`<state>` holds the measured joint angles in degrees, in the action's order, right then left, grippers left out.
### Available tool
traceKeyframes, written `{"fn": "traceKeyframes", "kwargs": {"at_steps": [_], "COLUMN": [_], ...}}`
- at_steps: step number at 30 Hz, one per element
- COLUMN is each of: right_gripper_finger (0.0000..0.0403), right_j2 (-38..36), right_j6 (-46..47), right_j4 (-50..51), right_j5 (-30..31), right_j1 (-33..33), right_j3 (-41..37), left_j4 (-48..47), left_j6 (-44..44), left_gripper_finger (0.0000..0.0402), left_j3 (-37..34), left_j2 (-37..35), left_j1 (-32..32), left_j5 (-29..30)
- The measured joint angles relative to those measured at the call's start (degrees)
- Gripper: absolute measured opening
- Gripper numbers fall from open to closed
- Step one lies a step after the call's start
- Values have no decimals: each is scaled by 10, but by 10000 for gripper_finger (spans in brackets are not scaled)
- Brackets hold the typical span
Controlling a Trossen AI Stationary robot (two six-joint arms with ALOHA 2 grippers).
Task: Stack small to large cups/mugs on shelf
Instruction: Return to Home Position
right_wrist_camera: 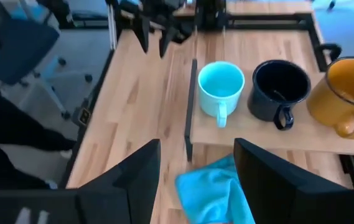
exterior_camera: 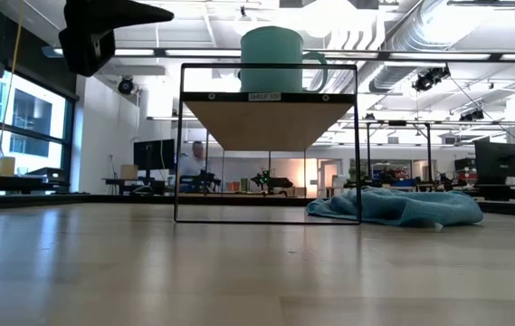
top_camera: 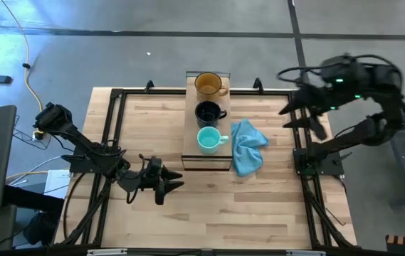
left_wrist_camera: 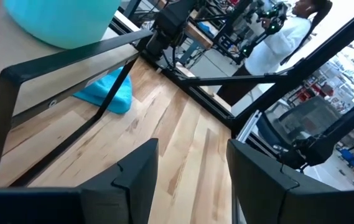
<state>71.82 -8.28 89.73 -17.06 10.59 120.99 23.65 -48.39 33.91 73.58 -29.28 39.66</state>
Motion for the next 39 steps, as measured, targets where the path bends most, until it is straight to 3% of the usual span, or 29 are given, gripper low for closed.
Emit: {"fn": "traceKeyframes", "kwargs": {"at_steps": [14, 26, 30, 39], "right_gripper_finger": [195, 195, 195, 195], "right_j2": [-130, -189, -208, -339], "right_j6": [55, 22, -11, -17], "right_j4": [-45, -98, -184, -473], "right_j5": [0, 0, -10, -55], "right_j1": [0, 0, 0, 0], "right_j3": [0, -6, -88, -407], "left_j4": [8, 7, 7, 7], "left_j6": [1, 13, 20, 21], "left_gripper_finger": [179, 179, 179, 179], "left_j3": [0, 0, 0, 0], "left_j2": [0, 0, 0, 0], "left_j1": [0, 0, 0, 0], "left_j5": [0, 10, 31, 35]}}
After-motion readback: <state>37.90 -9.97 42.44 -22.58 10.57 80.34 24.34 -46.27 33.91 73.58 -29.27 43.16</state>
